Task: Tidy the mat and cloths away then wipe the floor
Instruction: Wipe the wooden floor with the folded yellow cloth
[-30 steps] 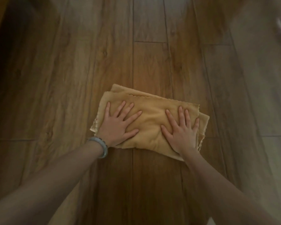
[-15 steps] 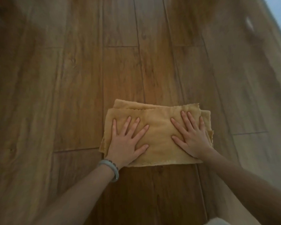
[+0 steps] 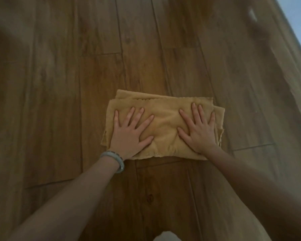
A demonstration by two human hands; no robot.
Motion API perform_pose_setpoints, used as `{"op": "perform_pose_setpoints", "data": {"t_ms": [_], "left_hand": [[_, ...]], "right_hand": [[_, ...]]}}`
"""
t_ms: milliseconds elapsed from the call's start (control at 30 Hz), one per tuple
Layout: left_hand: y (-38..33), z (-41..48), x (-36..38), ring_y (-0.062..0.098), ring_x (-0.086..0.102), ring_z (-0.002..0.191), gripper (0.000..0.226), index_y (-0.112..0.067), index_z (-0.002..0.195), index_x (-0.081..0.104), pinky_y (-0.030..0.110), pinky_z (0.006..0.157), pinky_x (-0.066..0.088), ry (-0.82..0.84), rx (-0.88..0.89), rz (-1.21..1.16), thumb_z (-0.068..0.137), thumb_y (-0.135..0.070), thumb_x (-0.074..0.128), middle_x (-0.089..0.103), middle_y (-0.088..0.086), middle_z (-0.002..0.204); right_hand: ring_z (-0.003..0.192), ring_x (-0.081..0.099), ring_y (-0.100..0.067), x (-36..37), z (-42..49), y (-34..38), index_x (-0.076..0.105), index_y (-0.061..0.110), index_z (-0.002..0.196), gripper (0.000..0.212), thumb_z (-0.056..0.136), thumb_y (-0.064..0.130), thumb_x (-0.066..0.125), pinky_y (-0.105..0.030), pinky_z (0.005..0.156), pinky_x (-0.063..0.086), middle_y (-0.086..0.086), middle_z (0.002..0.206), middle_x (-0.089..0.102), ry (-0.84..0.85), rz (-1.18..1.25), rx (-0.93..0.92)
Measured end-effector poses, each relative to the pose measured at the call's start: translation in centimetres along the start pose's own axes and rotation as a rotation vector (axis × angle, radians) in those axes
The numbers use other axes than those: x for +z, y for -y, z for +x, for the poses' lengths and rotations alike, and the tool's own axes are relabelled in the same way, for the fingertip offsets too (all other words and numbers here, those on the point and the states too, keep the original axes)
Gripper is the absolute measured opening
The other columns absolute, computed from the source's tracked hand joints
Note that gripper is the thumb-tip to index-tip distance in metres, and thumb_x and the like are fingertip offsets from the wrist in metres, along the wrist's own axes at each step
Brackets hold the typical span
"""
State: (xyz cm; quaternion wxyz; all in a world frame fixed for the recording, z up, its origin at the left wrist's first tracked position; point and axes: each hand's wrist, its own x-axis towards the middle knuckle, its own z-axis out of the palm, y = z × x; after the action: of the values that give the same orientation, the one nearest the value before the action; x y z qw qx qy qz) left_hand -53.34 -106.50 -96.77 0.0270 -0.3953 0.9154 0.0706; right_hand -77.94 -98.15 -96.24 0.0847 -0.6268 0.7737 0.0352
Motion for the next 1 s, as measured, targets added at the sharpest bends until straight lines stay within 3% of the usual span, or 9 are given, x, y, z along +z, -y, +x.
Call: {"op": "perform_pose_setpoints", "data": {"t_ms": [267, 400, 533, 667, 833, 900, 1000], "left_hand": [[1.5, 4.6, -0.5, 0.024, 0.015, 0.145, 0.066, -0.042, 0.149, 0.017, 0.065, 0.111, 0.004, 0.011, 0.018, 0.028, 0.089, -0.071, 0.017, 0.022, -0.002, 0.157], [1.1, 3.5, -0.7, 0.024, 0.016, 0.146, 0.066, -0.040, 0.149, 0.019, 0.065, 0.111, 0.005, 0.004, -0.045, -0.012, 0.090, -0.069, 0.017, 0.022, -0.003, 0.157], [1.8, -0.4, -0.5, 0.025, 0.020, 0.144, 0.065, -0.039, 0.148, 0.021, 0.064, 0.111, 0.008, 0.013, -0.097, -0.020, 0.091, -0.069, 0.017, 0.024, -0.001, 0.157], [3.6, -1.8, -1.2, 0.024, 0.016, 0.145, 0.066, -0.042, 0.149, 0.009, 0.063, 0.111, 0.005, 0.084, -0.165, -0.004, 0.090, -0.071, 0.006, 0.018, -0.003, 0.158], [5.1, 0.1, -1.4, 0.023, 0.010, 0.146, 0.067, -0.044, 0.148, 0.002, 0.063, 0.112, 0.002, 0.102, -0.182, -0.006, 0.088, -0.073, 0.001, 0.011, -0.004, 0.159], [5.7, 1.3, -1.5, 0.024, 0.011, 0.146, 0.067, -0.044, 0.148, 0.003, 0.063, 0.111, 0.001, 0.100, -0.164, -0.003, 0.088, -0.073, 0.001, 0.011, -0.003, 0.159], [7.2, 4.5, -1.9, 0.022, -0.002, 0.147, 0.067, -0.048, 0.145, -0.009, 0.063, 0.111, -0.007, 0.105, -0.149, -0.007, 0.084, -0.074, -0.001, -0.002, -0.006, 0.160]], "right_hand": [[0.145, 0.010, -0.031, -0.9, 6.2, -3.2, 0.016, 0.039, 0.147, 0.069, 0.086, 0.070, 0.011, -0.068, 0.109, 0.005, -0.013, 0.158, 0.011, 0.010, -0.055, -0.144], [0.145, 0.002, -0.032, -1.3, 6.9, -2.8, 0.000, 0.043, 0.147, 0.068, 0.085, 0.070, 0.008, -0.067, 0.109, 0.000, -0.013, 0.159, 0.002, 0.039, -0.077, -0.175], [0.145, 0.005, -0.034, -1.1, 6.0, -0.2, 0.003, 0.042, 0.147, 0.068, 0.086, 0.071, 0.006, -0.069, 0.108, 0.002, -0.014, 0.158, 0.005, 0.065, -0.064, -0.253], [0.145, 0.006, -0.033, -2.0, 7.8, 2.1, 0.006, 0.044, 0.146, 0.069, 0.084, 0.073, 0.001, -0.069, 0.108, 0.004, -0.013, 0.158, 0.006, 0.111, -0.063, -0.322], [0.145, 0.009, -0.031, -1.9, 9.7, 2.4, 0.009, 0.045, 0.146, 0.068, 0.084, 0.073, 0.009, -0.067, 0.110, 0.004, -0.010, 0.158, 0.009, 0.074, -0.068, -0.302], [0.145, 0.007, -0.029, -2.1, 10.7, 2.3, 0.005, 0.046, 0.145, 0.069, 0.082, 0.074, 0.008, -0.065, 0.111, 0.003, -0.009, 0.159, 0.008, 0.058, -0.069, -0.271], [0.146, 0.001, -0.027, -2.5, 13.2, 1.9, -0.003, 0.050, 0.142, 0.068, 0.079, 0.075, 0.006, -0.063, 0.112, 0.000, -0.006, 0.159, 0.001, 0.038, -0.067, -0.215]]}}
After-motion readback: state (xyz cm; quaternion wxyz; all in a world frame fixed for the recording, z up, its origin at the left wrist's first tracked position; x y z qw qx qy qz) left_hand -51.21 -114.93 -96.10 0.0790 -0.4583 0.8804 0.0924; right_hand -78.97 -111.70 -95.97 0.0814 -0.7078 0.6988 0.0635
